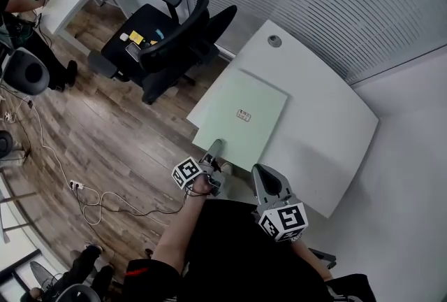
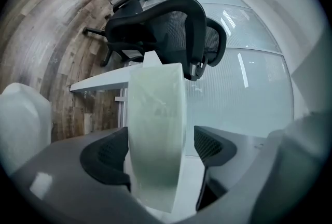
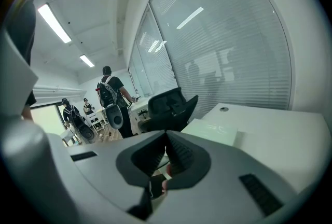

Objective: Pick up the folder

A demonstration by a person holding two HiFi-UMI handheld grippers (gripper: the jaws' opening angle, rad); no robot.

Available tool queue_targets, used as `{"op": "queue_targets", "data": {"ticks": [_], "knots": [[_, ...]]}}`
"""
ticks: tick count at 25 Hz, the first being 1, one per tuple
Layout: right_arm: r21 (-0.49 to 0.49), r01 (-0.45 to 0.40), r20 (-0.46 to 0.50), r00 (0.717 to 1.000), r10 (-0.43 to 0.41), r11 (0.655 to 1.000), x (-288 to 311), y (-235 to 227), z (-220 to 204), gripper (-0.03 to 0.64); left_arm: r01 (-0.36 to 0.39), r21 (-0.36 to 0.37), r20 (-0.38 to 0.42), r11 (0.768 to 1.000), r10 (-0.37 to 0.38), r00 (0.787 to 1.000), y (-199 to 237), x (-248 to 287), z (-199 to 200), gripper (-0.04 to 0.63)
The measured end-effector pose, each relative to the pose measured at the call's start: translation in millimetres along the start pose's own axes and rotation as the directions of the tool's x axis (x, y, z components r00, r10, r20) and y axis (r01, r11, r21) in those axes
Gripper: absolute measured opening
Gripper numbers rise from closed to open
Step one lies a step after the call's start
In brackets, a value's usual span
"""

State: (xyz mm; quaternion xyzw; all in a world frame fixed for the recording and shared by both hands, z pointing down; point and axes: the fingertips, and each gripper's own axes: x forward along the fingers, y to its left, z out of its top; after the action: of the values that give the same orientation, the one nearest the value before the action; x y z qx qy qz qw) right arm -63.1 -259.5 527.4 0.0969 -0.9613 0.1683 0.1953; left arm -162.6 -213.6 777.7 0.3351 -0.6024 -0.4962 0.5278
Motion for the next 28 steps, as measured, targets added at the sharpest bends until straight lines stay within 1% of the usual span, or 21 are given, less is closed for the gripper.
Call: {"op": "queue_targets", "data": {"ticks": [4, 11, 16, 18, 19, 24, 28], "knots": [[0.002, 0.01, -0.01, 1.0, -0.01, 1.0, -2, -2, -2, 0.0, 0.016, -0.003, -0.01, 1.0, -0.016, 1.0, -1, 6, -2, 0.374], [0.011, 0.02, -0.022, 1.0, -0.02, 1.0, -2, -6, -8, 0.0, -0.001, -0.012, -0.031, 1.0, 0.001, 1.0, 7, 17, -5, 0.373], [0.022, 0.034, -0.017, 0.999, -0.034, 0.999, -3, -6, -8, 0.0, 0.008, -0.01, -0.043, 1.0, -0.008, 0.999, 6, 20, -4, 0.371], [0.024, 0.036, -0.02, 0.999, -0.035, 0.999, -1, -8, -9, 0.0, 0.013, -0.009, -0.05, 1.0, -0.014, 0.999, 6, 23, -4, 0.36], [0.024, 0.034, -0.021, 0.999, -0.034, 0.999, -1, -7, -10, 0.0, 0.016, -0.008, -0.055, 1.0, -0.016, 0.998, 5, 23, -5, 0.344], [0.009, 0.025, -0.023, 0.999, -0.024, 1.0, -6, 7, -11, 0.0, 0.024, -0.011, -0.069, 1.0, -0.025, 0.997, 4, 14, -8, 0.336], [0.01, 0.023, -0.026, 0.999, -0.023, 1.0, -4, 7, -14, 0.0, 0.037, -0.019, -0.08, 0.999, -0.039, 0.996, 10, 8, -13, 0.331]]}}
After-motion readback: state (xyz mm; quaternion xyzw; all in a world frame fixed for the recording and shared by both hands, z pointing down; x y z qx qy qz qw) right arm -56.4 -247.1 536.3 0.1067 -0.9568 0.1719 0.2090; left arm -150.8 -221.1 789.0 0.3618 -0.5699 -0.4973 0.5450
